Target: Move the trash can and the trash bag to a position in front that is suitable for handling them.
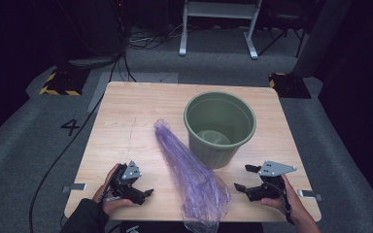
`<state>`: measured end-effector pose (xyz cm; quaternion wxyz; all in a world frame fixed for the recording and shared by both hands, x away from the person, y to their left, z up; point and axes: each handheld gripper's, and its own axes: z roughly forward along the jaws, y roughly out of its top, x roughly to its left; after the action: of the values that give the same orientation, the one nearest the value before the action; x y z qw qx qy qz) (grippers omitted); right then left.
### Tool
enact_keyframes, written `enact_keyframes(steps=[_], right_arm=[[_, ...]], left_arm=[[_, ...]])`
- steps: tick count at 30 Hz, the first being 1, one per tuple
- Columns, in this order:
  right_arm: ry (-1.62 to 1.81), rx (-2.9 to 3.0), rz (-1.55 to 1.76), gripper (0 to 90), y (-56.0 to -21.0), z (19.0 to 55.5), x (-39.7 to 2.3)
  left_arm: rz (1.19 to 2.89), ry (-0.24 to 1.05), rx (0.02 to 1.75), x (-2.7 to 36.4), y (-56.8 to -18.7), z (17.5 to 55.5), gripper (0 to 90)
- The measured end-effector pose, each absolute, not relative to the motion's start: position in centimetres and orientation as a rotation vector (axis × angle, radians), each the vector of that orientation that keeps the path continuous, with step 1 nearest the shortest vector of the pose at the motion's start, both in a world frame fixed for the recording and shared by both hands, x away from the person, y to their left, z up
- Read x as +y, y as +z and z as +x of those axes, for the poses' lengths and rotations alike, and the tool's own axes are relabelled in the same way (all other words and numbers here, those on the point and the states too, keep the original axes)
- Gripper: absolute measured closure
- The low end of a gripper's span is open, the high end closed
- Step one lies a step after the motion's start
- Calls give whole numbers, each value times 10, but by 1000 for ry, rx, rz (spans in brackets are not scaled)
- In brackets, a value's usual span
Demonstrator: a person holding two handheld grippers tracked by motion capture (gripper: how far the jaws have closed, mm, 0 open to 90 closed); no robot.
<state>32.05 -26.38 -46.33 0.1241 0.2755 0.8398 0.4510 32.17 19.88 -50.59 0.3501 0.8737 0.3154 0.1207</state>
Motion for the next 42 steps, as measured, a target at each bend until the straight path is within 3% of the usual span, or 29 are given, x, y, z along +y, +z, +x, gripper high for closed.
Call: enact_keyframes(steps=[32,42], right_arm=[[1408,2502,619,204,-442,280,-232],[1303,2616,588,237,-469,283,-208]], left_arm=[[2266,312,815,199,-506,323,0],[2267,313,815,199,-506,323,0]])
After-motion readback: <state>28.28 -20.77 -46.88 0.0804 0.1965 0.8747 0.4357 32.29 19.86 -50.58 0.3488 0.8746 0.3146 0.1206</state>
